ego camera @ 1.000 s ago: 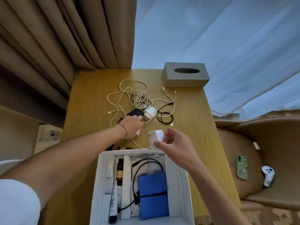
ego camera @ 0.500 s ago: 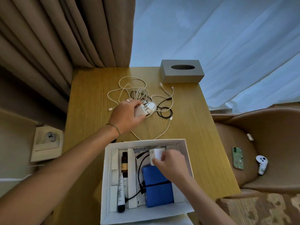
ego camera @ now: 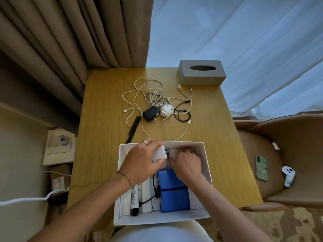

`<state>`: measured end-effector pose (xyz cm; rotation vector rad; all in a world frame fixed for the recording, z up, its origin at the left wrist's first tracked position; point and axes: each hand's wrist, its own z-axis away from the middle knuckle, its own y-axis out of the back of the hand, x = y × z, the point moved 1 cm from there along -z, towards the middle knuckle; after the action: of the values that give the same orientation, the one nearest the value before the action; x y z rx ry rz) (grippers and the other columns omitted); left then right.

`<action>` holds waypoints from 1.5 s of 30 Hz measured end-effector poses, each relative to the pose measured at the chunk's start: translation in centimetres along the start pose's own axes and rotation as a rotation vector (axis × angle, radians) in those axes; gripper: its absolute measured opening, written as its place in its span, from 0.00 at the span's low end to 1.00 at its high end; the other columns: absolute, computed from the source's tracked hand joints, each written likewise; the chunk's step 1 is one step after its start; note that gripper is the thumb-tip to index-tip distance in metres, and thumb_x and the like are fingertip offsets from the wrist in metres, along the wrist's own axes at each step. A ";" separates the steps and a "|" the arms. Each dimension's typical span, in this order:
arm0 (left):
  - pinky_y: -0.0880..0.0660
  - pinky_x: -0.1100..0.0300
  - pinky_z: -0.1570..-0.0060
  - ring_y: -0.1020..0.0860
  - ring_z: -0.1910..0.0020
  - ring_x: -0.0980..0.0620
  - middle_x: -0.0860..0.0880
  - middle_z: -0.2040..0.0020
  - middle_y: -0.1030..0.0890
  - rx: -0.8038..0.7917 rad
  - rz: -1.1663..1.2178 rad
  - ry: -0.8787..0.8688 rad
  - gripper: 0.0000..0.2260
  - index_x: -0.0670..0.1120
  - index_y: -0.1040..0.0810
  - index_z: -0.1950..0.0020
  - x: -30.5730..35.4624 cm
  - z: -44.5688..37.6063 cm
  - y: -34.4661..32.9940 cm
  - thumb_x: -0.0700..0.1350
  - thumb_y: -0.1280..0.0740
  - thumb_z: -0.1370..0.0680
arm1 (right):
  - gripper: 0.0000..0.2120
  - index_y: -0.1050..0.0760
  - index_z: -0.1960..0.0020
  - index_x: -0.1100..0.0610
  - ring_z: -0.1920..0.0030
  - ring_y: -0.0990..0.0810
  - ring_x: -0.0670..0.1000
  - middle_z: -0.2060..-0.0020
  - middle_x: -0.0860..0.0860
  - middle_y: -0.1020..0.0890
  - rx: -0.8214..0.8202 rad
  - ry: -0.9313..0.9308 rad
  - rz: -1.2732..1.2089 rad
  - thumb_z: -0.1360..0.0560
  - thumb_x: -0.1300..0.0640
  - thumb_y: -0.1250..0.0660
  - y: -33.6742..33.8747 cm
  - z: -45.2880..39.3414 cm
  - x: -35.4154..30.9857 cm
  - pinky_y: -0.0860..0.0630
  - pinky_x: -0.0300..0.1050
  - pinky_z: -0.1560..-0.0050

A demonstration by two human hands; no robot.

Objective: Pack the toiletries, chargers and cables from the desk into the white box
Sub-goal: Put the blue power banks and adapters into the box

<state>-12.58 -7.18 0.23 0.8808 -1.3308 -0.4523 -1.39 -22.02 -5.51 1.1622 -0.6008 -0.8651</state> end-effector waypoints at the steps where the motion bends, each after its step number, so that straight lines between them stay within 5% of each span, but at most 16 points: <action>1: 0.22 0.57 0.52 0.24 0.53 0.55 0.55 0.46 0.25 -0.012 -0.008 0.015 0.22 0.51 0.24 0.36 -0.2 0.1 -0.6 0.53 0.28 0.28 | 0.26 0.25 0.40 0.59 0.50 0.18 0.59 0.44 0.59 0.20 -0.011 -0.004 0.016 0.19 0.37 0.45 -0.1 0.1 0.0 0.26 0.49 0.60; 5: 0.22 0.53 0.47 0.22 0.47 0.51 0.53 0.42 0.24 -0.079 -0.047 0.085 0.21 0.50 0.23 0.37 -0.8 0.0 -3.0 0.54 0.27 0.28 | 0.27 0.27 0.38 0.58 0.49 0.18 0.59 0.44 0.57 0.20 -0.054 0.020 0.006 0.19 0.36 0.45 0.2 0.4 0.5 0.27 0.49 0.60; 12: 0.24 0.56 0.43 0.23 0.43 0.51 0.53 0.42 0.22 -0.174 -0.136 0.184 0.23 0.52 0.23 0.39 -0.9 -0.6 -6.4 0.53 0.22 0.31 | 0.09 0.27 0.45 0.55 0.56 0.19 0.55 0.49 0.54 0.22 -0.017 0.038 -0.135 0.19 0.51 0.41 2.1 1.7 1.5 0.28 0.46 0.63; 21: 0.23 0.54 0.49 0.24 0.43 0.50 0.53 0.39 0.27 -0.237 -0.226 0.220 0.22 0.53 0.24 0.40 -0.5 -0.8 -7.4 0.53 0.23 0.31 | 0.07 0.25 0.48 0.54 0.58 0.22 0.51 0.53 0.50 0.22 0.050 0.129 -0.302 0.20 0.54 0.40 4.1 2.4 2.0 0.22 0.48 0.58; 25: 0.22 0.57 0.51 0.22 0.47 0.52 0.54 0.42 0.25 -0.113 -0.274 0.127 0.18 0.54 0.24 0.37 1.1 -0.3 -5.4 0.55 0.28 0.25 | 0.05 0.23 0.52 0.52 0.63 0.23 0.48 0.58 0.46 0.20 0.148 0.185 -0.401 0.21 0.54 0.37 5.9 1.9 1.8 0.22 0.46 0.61; 30: 0.25 0.63 0.65 0.24 0.61 0.59 0.56 0.52 0.22 0.165 -0.141 -0.023 0.06 0.51 0.20 0.46 3.2 -1.8 0.5 0.48 0.34 0.21 | 0.05 0.21 0.52 0.52 0.65 0.22 0.47 0.62 0.45 0.20 0.248 0.228 -0.519 0.21 0.55 0.35 9.6 -0.4 1.3 0.22 0.47 0.63; 35: 0.25 0.62 0.68 0.25 0.65 0.61 0.58 0.58 0.22 0.195 -0.155 0.209 0.03 0.55 0.21 0.51 0.4 -6.1 5.0 0.47 0.34 0.21 | 0.06 0.20 0.53 0.52 0.65 0.23 0.47 0.63 0.46 0.19 0.250 0.246 -0.513 0.22 0.56 0.35 11.6 -4.2 -0.6 0.22 0.47 0.63; 40: 0.23 0.60 0.66 0.22 0.63 0.59 0.57 0.61 0.19 0.008 -0.207 0.540 0.04 0.55 0.21 0.57 -5.4 -9.4 4.8 0.49 0.32 0.22 | 0.07 0.21 0.54 0.52 0.62 0.21 0.49 0.61 0.48 0.19 0.161 0.242 -0.463 0.22 0.57 0.37 11.4 -8.7 -2.7 0.20 0.49 0.61; 45: 0.29 0.62 0.70 0.24 0.67 0.59 0.55 0.64 0.21 -0.229 -0.264 0.671 0.12 0.53 0.23 0.59 -10.5 -10.6 1.9 0.59 0.26 0.28 | 0.06 0.22 0.54 0.50 0.62 0.22 0.48 0.61 0.46 0.19 0.129 0.269 -0.390 0.23 0.57 0.37 10.8 -12.0 -4.4 0.21 0.48 0.62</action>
<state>-5.06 4.76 -4.95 0.9100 -0.5404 -0.4477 8.58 -10.38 1.16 1.5137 -0.2121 -0.9859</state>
